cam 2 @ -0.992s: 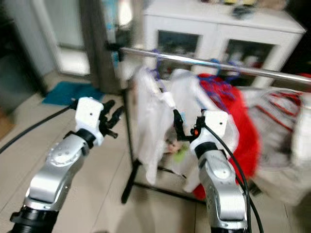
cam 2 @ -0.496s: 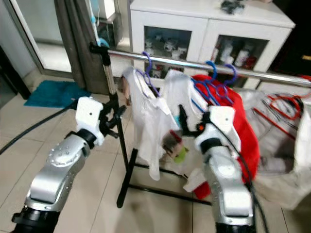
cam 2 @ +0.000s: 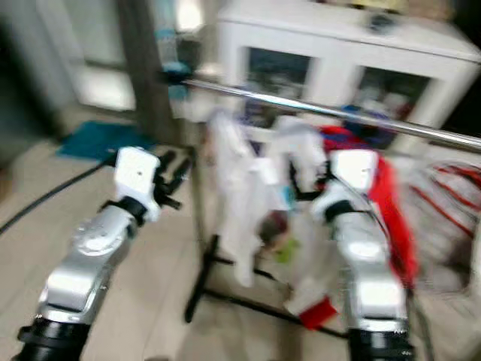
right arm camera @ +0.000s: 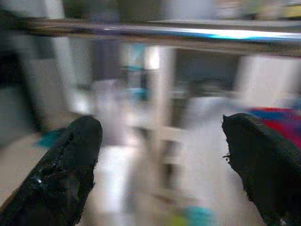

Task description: Hang hanger

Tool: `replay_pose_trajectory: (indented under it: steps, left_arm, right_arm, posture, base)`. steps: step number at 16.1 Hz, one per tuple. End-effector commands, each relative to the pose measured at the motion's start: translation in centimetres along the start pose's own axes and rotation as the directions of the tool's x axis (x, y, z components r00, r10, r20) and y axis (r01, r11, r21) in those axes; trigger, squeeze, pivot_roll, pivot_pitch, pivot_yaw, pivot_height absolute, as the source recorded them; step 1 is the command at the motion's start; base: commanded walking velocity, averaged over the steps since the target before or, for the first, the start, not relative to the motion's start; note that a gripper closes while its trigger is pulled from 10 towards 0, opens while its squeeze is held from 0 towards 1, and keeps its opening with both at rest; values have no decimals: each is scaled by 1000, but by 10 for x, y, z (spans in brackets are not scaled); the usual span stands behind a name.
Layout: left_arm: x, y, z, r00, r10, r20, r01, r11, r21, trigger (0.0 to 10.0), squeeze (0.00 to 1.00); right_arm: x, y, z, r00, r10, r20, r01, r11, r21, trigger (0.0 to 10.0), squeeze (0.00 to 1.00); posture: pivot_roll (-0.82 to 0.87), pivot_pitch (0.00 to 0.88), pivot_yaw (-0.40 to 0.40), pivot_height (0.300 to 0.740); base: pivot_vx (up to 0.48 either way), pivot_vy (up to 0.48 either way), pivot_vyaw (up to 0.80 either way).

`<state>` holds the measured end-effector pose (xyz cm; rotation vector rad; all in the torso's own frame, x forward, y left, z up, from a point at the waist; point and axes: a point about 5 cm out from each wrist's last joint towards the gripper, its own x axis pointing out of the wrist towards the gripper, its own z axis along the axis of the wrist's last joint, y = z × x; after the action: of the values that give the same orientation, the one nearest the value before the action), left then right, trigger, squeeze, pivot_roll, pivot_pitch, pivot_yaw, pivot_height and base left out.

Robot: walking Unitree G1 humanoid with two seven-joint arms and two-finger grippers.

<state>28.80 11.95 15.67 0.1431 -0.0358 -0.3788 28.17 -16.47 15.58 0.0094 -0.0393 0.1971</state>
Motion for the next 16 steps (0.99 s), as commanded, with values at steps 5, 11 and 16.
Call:
replay_pose_trajectory:
  steps: [5, 11, 16]
  left_arm:
    - [0, -12, -1, 991, -135, -7, 135, 991, -5, 10000, 0]
    - [-8, -27, 6, 923, -384, 15, 382, 915, -125, 10000, 0]
    - [-14, -39, 7, 854, -519, 5, 514, 844, -153, 10000, 0]
  right_arm:
    - [3, -25, 8, 994, -109, -28, 108, 994, -37, 10000, 1000]
    - [4, -55, 28, 957, -283, -59, 275, 954, -118, 10000, 1000]
    - [1, -84, 18, 927, -304, -218, 288, 952, -103, 10000, 0]
  posture:
    - [-1, 0, -6, 740]
    - [-6, 0, -4, 740]
    - [-17, 0, 2, 740]
  base:
    - [0, -96, 0]
    - [0, 0, 0]
    - [0, 0, 0]
